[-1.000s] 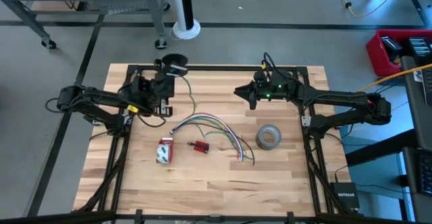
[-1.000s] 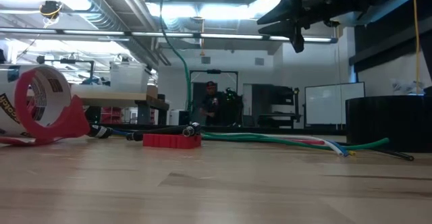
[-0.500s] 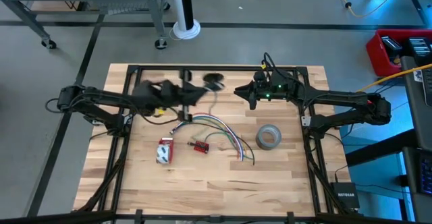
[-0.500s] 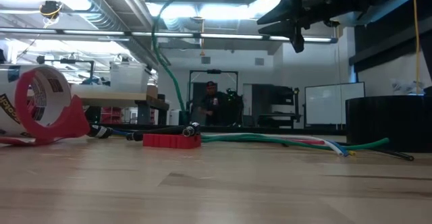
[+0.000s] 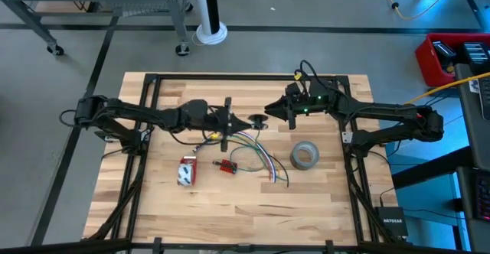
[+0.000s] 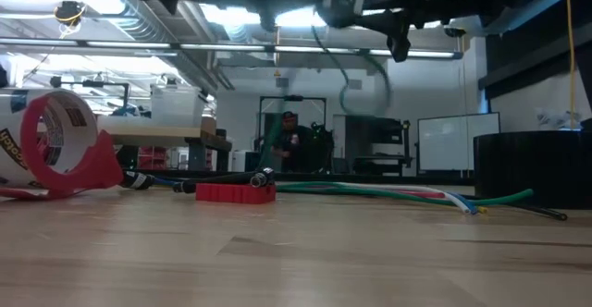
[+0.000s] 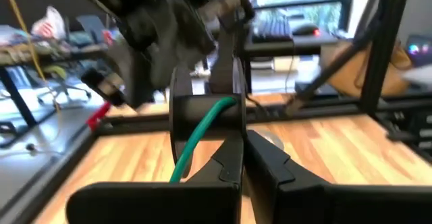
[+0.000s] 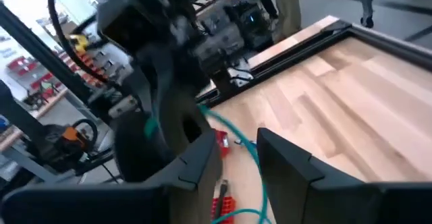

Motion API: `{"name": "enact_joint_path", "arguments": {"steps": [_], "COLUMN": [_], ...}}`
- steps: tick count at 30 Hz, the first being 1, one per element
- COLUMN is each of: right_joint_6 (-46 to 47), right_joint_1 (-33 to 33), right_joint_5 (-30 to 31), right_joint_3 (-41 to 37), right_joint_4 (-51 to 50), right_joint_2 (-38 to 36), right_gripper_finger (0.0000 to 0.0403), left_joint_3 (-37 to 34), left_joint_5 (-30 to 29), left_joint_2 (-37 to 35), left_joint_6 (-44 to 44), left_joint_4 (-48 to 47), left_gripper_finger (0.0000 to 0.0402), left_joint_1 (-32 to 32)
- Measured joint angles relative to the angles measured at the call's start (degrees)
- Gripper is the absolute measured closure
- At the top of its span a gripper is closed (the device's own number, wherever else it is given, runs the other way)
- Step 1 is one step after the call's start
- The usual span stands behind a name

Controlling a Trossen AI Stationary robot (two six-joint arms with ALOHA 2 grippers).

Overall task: Coil cords
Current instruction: Uncoil the green wire from the black spool

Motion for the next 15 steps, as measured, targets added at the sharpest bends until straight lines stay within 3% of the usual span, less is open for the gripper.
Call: {"name": "enact_joint_path", "arguments": {"steps": [5, 15], "right_joint_6": [-0.33, -2.93], "right_joint_1": [-0.04, -0.07], "right_joint_5": [0.01, -3.13], "right_joint_3": [0.00, 0.00], "right_joint_4": [-0.80, -7.12], "right_joint_2": [0.00, 0.00], "right_gripper_finger": [0.0291, 0.0291], "left_joint_3": [-0.02, -0.04], "left_joint_5": [-0.17, 0.21], "left_joint_2": [2.82, 1.32], "left_joint_6": [0.11, -1.88], "left_joint_4": [1.07, 0.69], "left_gripper_finger": [0.0402, 0.0402], "left_joint_1": [0.13, 3.27]}}
